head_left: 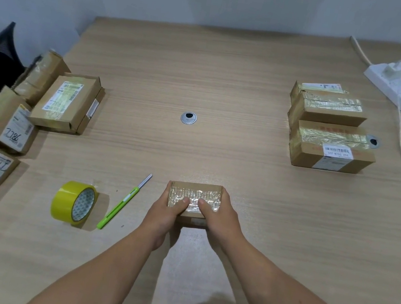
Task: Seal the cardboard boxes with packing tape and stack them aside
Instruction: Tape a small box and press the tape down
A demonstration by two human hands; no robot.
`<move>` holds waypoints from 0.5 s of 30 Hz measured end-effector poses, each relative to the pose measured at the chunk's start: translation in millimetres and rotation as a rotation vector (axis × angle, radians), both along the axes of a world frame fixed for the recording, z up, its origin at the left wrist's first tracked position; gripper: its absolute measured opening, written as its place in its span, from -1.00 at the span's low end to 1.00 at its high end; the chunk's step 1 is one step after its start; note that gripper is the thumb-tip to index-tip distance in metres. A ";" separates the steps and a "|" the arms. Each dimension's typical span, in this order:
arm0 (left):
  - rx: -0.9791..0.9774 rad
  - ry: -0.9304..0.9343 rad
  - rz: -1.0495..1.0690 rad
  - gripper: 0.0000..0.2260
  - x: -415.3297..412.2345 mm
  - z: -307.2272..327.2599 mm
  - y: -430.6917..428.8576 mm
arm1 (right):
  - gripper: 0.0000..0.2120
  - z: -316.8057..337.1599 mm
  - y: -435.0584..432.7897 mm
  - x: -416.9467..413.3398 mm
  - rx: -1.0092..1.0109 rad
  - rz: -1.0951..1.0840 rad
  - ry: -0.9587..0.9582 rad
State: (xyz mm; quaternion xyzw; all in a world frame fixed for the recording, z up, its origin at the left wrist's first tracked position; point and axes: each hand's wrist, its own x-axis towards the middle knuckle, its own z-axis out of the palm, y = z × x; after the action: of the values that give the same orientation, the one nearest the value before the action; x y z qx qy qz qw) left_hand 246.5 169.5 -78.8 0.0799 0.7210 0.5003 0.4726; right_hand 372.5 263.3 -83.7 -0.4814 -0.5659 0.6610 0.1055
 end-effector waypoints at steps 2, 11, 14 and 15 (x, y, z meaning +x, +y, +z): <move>-0.001 -0.060 0.041 -0.47 -2.2 -1.3 0.3 | -0.53 0.8 2.0 0.4 -0.009 0.023 0.011; 0.009 -0.129 0.058 -0.60 -9.5 6.6 -2.5 | -0.39 -4.9 6.5 3.8 -0.111 -0.069 0.027; 0.014 -0.165 0.062 -0.68 -22.2 7.5 -10.7 | -0.39 3.7 11.8 9.9 -0.104 -0.085 0.052; 0.026 -0.194 0.075 -0.71 -27.0 8.0 -13.8 | -0.38 2.7 13.7 10.9 -0.117 -0.088 0.047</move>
State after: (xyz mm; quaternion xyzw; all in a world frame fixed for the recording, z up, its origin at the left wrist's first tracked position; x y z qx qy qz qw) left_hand 219.6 155.7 -70.8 0.0101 0.6678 0.5325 0.5200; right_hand 383.4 277.1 -81.0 -0.4954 -0.5019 0.6988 0.1195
